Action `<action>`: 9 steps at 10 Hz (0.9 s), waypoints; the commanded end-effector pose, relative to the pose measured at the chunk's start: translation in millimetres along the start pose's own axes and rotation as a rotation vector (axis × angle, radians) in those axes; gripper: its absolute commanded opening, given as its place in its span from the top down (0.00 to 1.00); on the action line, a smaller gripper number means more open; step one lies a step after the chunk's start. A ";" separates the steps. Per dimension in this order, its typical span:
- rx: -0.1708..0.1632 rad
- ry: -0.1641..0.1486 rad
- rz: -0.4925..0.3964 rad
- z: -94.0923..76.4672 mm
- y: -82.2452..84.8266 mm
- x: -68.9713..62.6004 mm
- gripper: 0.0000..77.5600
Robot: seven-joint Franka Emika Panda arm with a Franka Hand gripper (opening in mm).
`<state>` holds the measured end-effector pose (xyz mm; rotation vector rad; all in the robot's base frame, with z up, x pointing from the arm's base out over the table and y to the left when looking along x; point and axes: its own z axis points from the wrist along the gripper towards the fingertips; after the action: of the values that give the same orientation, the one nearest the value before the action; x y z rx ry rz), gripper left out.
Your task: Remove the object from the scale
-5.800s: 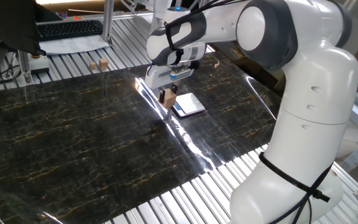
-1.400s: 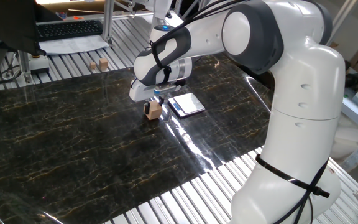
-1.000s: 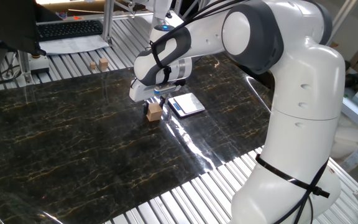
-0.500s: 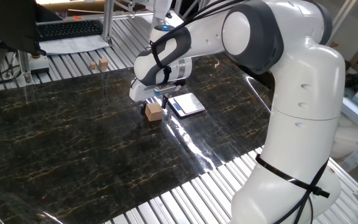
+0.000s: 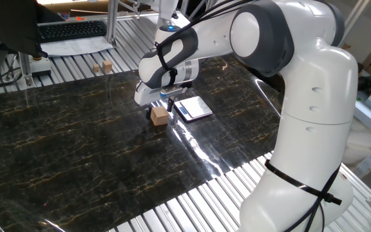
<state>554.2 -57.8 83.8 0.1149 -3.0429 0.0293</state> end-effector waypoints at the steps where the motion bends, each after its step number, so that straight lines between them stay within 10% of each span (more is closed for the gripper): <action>1: -0.003 -0.007 -0.002 -1.4 -0.3 -0.8 0.00; 9: -0.001 -0.078 0.003 -42.3 2.8 -3.7 0.00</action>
<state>558.5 -54.5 118.1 0.1114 -3.0967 0.0280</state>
